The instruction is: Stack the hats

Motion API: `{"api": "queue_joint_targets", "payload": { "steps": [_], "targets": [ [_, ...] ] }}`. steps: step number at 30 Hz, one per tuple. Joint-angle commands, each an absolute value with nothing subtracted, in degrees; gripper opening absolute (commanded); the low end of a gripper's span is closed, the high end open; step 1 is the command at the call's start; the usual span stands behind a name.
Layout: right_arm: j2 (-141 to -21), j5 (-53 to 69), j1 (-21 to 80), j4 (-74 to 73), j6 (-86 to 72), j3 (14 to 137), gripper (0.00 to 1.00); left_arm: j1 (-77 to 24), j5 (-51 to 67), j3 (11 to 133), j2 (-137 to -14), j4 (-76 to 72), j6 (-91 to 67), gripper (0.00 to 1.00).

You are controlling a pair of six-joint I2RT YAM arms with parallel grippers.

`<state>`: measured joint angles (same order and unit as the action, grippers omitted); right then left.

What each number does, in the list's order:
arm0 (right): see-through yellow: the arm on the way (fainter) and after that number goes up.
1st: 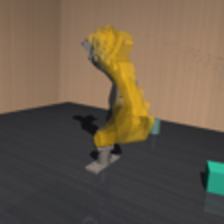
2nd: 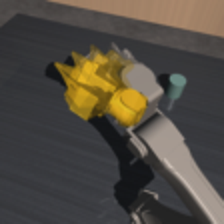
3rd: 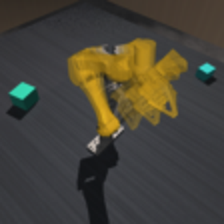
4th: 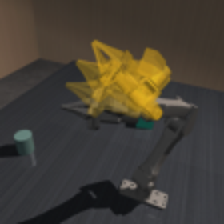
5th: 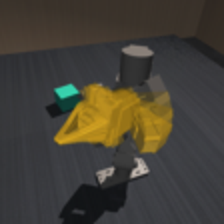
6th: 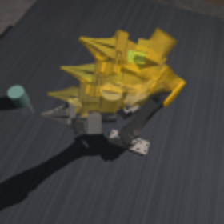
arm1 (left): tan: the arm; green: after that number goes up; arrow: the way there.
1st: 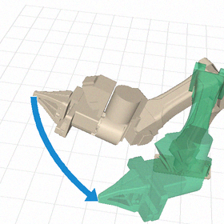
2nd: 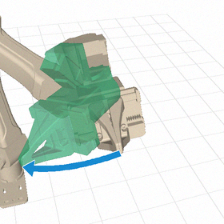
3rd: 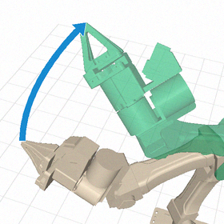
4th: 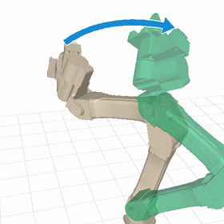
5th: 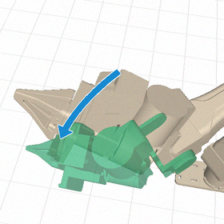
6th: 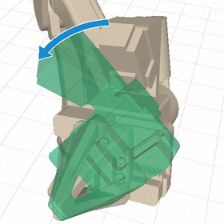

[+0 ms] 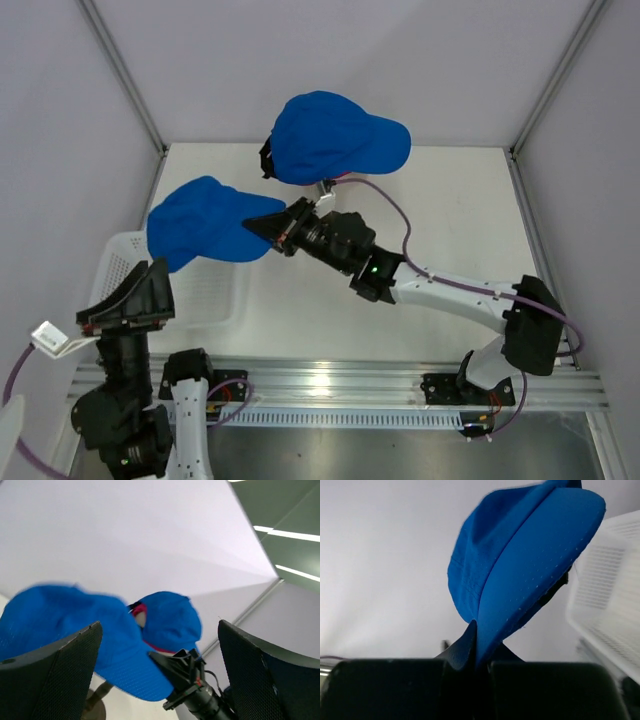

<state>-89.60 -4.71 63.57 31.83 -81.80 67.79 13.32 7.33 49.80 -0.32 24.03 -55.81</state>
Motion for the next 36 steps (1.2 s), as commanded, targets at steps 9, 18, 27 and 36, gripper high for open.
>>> {"api": "queue_joint_targets", "payload": {
  "steps": [9,18,27,36],
  "targets": [
    [-75.41,16.86,61.53,-24.69,-30.02,89.11,0.00,5.45,-0.44,88.30,-23.79,53.69,-34.67,0.99],
    [-64.71,28.84,51.50,-35.25,-20.56,89.49,0.00,5.54,6.74,86.52,-34.54,54.94,-31.37,1.00],
    [-60.81,46.12,34.83,-21.49,-35.99,83.06,0.00,5.80,35.05,59.87,-34.89,38.34,-34.72,1.00],
    [-66.62,57.29,32.96,-10.82,-41.91,88.77,0.00,18.97,64.66,50.55,-39.02,24.55,-40.94,0.99]
  ]
}}
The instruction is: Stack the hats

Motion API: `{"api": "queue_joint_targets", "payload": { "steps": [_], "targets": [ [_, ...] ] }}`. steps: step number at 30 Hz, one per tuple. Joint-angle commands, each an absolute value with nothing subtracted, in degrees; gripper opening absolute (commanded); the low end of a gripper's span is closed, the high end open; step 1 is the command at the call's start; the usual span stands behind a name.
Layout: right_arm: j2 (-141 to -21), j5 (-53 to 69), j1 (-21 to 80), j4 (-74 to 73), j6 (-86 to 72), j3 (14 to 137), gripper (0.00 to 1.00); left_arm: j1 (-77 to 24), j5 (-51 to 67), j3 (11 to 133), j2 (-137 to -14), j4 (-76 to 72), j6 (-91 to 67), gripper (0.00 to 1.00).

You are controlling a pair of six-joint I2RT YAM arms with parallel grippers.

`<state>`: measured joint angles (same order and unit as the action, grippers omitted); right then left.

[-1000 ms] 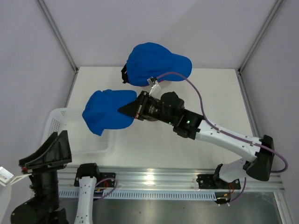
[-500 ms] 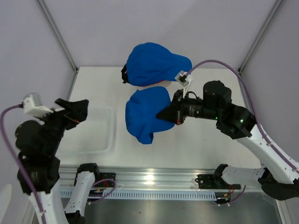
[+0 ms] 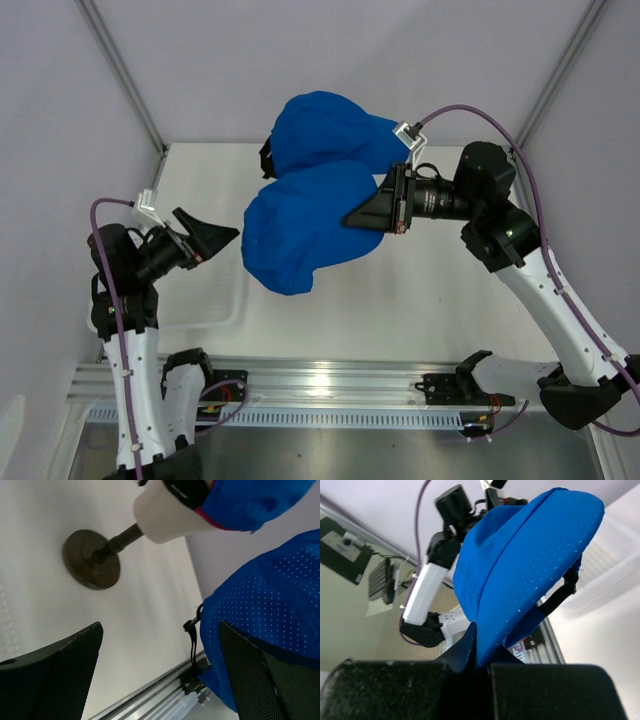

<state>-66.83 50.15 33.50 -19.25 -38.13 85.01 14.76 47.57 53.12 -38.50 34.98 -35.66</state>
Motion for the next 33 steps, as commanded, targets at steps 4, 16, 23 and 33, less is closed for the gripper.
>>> {"api": "queue_joint_targets", "payload": {
  "steps": [4,16,23,33],
  "targets": [
    [-67.59,57.75,32.96,-8.53,-43.60,89.65,0.00,19.16,68.99,47.11,-38.59,12.42,-47.72,0.99],
    [-71.72,60.12,32.87,5.70,-51.76,91.32,0.00,19.07,71.01,37.89,-35.16,4.67,-54.13,0.95],
    [-73.39,60.47,33.48,11.86,-56.42,89.74,0.00,18.28,73.21,36.12,-32.70,-5.36,-62.93,0.95],
    [-75.50,62.23,35.51,15.03,-59.15,89.47,0.00,14.85,71.45,36.74,-32.96,-15.73,-71.45,0.96]
  ]
}}
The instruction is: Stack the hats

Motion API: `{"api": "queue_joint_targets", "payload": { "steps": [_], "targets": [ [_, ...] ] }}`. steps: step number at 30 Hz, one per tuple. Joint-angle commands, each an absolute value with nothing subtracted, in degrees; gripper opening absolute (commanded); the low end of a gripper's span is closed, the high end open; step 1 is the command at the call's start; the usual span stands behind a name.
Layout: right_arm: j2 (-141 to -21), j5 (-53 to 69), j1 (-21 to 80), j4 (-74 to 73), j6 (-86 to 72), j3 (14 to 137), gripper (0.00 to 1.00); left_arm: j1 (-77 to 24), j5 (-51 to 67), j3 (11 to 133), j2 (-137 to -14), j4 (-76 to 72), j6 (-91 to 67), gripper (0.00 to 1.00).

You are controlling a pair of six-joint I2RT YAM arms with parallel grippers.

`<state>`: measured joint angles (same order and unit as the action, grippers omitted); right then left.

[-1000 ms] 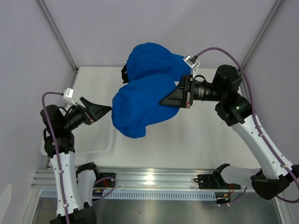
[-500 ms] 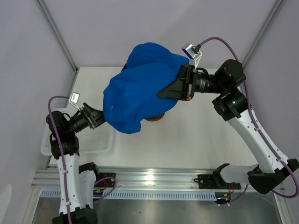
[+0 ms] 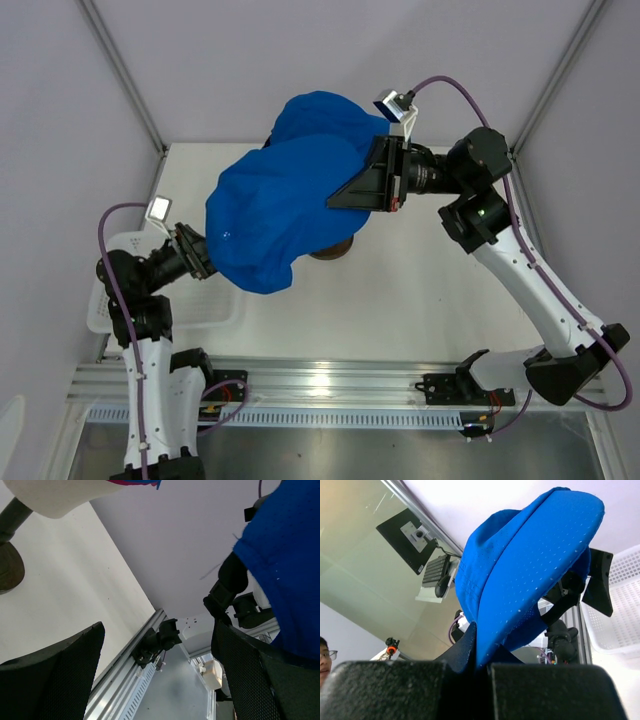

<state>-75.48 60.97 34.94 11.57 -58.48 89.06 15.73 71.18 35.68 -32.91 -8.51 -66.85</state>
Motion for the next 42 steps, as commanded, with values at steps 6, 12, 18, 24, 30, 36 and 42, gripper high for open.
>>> {"api": "queue_joint_targets", "payload": {
  "steps": [6,12,18,24,30,36,42],
  "targets": [
    [-75.41,62.31,35.59,15.38,-59.85,89.47,0.00,14.85,70.84,37.44,-33.40,-17.57,-73.47,0.95],
    [-75.59,61.27,35.60,19.86,-62.58,88.42,0.00,13.28,68.82,33.76,-32.70,-26.69,-81.64,0.93],
    [-77.25,59.42,37.00,29.00,-67.85,85.61,0.00,7.21,60.57,30.50,-30.15,-27.95,-84.90,0.90],
    [-78.57,58.98,37.62,31.29,-69.61,85.87,0.00,6.77,56.08,31.38,-28.74,-21.27,-80.60,0.60],
    [-77.52,58.89,36.30,24.37,-65.32,86.92,0.00,6.77,53.27,37.61,-30.14,-8.23,-71.74,0.01],
    [-76.82,58.98,31.74,17.17,-62.50,89.73,0.00,6.86,48.87,49.56,-34.70,6.67,-57.67,0.05],
    [-79.45,55.64,26.11,8.70,-56.16,97.81,0.00,6.86,48.08,64.03,-46.13,11.59,-58.00,0.09]
  ]
}}
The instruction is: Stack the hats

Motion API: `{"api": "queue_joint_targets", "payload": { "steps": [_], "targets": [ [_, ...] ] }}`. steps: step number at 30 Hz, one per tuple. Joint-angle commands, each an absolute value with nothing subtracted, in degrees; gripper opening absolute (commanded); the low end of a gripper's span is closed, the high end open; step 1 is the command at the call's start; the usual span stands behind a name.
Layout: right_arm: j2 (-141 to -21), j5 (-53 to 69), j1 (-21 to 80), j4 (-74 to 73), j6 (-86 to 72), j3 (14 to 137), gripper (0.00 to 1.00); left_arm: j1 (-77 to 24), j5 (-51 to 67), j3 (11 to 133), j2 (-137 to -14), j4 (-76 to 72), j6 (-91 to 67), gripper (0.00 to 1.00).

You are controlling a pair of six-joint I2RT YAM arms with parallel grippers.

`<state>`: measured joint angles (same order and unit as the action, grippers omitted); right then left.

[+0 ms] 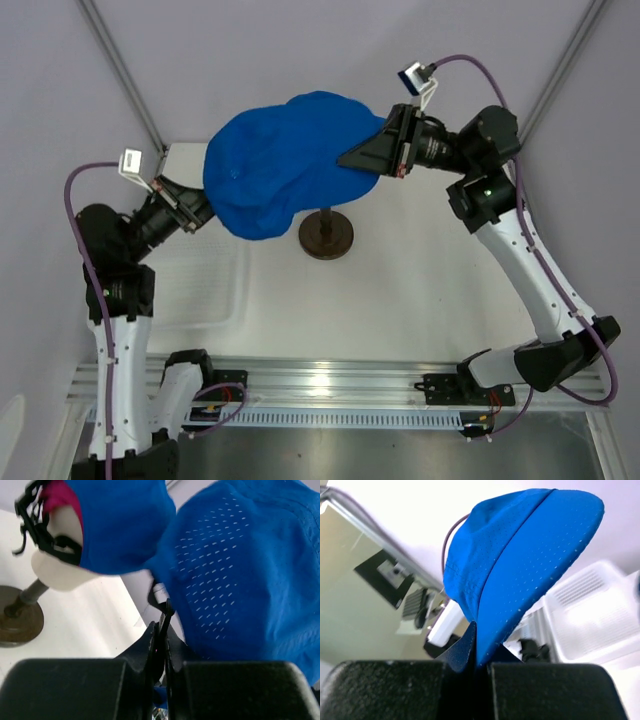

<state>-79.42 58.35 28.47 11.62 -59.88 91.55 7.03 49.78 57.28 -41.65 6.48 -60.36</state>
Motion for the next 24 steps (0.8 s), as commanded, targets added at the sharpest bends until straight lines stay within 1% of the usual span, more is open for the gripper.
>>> {"api": "queue_joint_targets", "payload": {
  "steps": [1,3,4,7,8,9,10,13,14,17,21,24],
  "targets": [
    [-80.06,53.89,23.84,9.14,-56.68,98.52,0.00,6.86,47.47,65.55,-47.62,14.04,-58.01,0.08],
    [-80.16,52.04,21.63,11.24,-59.58,99.31,0.00,6.86,47.55,71.15,-52.02,15.55,-59.14,0.05],
    [-80.33,51.07,19.27,11.51,-60.72,99.49,0.00,6.77,47.72,72.24,-53.34,15.99,-59.85,0.05],
    [-81.12,48.43,16.36,12.48,-65.38,99.67,0.00,6.68,48.43,76.97,-58.08,15.03,-63.09,0.09],
    [-81.56,47.99,15.04,12.83,-66.43,99.67,0.00,6.24,48.60,79.34,-59.40,14.68,-63.63,0.08],
    [-81.82,47.64,14.51,12.57,-67.92,99.67,0.00,5.81,48.78,80.58,-62.20,15.20,-64.07,0.02],
    [-82.09,46.85,13.89,12.13,-68.64,99.84,0.00,4.76,48.69,85.47,-63.79,16.42,-63.99,0.01],
    [-83.76,46.23,11.69,12.04,-72.32,100.11,0.00,1.86,48.52,90.86,-70.56,21.52,-62.84,0.01],
    [-84.19,46.32,11.08,12.56,-73.12,100.11,0.00,1.15,48.34,95.49,-72.14,22.49,-62.75,0.01],
    [-86.39,46.67,10.46,13.10,-74.79,101.77,0.00,-1.39,47.11,100.70,-77.68,25.66,-63.19,0.01],
    [-89.82,48.51,8.45,14.67,-79.70,104.06,0.00,-1.85,45.97,105.10,-82.26,29.52,-62.49,0.01],
    [-91.84,49.39,7.30,17.14,-83.49,104.94,0.00,-1.85,44.83,105.29,-83.49,29.97,-62.23,0.01]
  ]
}}
